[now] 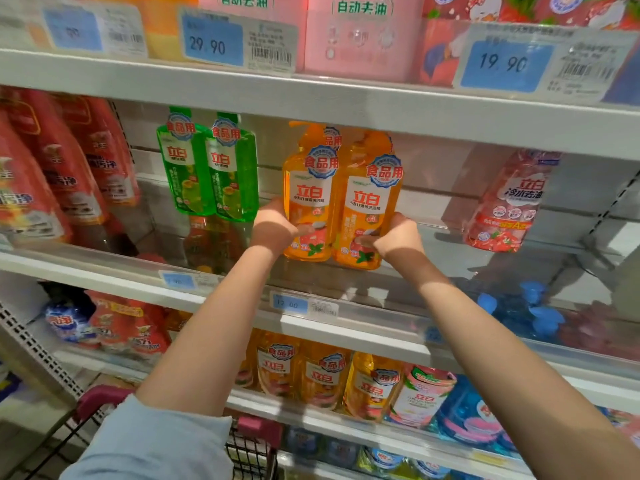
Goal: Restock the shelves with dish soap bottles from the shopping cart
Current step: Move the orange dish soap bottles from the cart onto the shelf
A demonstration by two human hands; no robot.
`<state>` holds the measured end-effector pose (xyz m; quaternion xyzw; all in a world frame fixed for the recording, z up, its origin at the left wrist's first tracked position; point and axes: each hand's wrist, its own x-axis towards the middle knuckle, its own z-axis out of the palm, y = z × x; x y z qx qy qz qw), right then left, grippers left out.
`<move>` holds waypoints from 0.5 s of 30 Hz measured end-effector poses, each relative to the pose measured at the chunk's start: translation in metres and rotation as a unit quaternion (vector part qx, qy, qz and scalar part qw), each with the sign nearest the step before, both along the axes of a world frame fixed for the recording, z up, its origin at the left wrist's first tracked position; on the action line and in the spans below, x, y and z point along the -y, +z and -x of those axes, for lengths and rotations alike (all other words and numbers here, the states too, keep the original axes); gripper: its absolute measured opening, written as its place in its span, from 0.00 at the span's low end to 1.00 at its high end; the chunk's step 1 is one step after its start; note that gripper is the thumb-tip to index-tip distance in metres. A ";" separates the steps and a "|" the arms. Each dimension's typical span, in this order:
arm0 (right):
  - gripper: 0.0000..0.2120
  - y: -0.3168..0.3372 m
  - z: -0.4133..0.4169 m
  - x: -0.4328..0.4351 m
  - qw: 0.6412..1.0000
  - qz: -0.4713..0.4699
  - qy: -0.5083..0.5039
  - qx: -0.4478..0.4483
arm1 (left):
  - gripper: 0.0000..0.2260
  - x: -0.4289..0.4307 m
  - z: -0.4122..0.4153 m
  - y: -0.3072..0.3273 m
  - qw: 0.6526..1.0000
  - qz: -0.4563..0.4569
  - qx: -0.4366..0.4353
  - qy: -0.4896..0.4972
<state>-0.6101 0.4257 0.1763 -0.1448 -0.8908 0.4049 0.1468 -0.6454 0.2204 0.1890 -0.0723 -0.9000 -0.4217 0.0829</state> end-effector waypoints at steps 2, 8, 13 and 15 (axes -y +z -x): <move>0.27 0.000 0.002 0.002 1.000 -0.009 -0.001 -0.004 | 0.27 -0.002 0.001 0.000 1.000 0.002 -0.012 0.005; 0.23 0.000 0.006 0.002 1.000 -0.022 0.010 -0.012 | 0.23 -0.007 0.002 -0.003 0.999 0.019 -0.028 0.010; 0.24 -0.002 0.008 -0.001 0.999 -0.029 0.022 -0.024 | 0.21 -0.010 -0.002 0.000 1.000 0.013 -0.022 0.001; 0.24 -0.002 0.009 -0.001 0.999 -0.033 0.021 -0.030 | 0.21 -0.012 -0.001 0.002 1.000 0.012 -0.010 0.001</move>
